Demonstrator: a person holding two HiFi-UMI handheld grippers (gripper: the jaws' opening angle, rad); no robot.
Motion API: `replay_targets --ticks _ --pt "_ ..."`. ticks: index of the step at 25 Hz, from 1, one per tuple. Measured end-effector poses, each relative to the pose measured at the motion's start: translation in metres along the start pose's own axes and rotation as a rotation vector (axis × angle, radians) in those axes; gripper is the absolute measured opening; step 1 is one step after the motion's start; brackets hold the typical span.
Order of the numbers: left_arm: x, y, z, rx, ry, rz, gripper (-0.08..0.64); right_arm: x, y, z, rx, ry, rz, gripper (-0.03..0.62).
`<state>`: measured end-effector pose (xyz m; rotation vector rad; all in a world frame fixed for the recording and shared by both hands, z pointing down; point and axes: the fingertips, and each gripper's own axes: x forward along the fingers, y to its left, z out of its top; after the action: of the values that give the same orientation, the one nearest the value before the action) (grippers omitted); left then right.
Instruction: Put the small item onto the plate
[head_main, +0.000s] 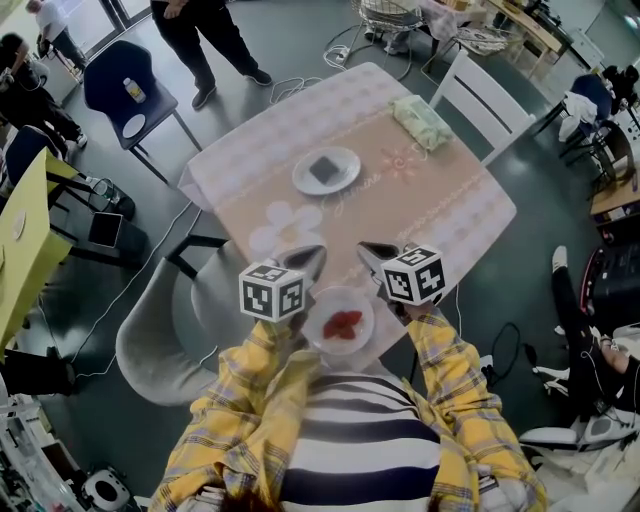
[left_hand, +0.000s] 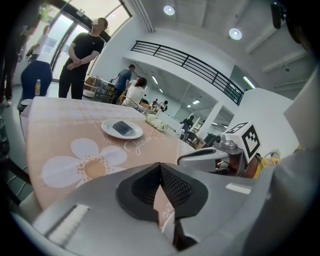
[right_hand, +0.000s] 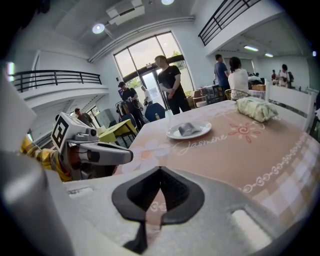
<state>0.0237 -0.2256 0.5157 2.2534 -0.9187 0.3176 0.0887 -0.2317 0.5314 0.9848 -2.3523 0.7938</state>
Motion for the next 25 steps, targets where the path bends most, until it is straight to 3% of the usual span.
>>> replay_targets --ticks 7,25 --pt "-0.016 -0.015 -0.01 0.018 -0.016 -0.003 0.003 -0.026 0.005 -0.017 0.003 -0.02 -0.021 -0.003" --pt "-0.049 -0.015 -0.039 -0.051 -0.032 0.028 0.003 -0.065 0.016 -0.055 0.095 -0.055 -0.043 -0.002"
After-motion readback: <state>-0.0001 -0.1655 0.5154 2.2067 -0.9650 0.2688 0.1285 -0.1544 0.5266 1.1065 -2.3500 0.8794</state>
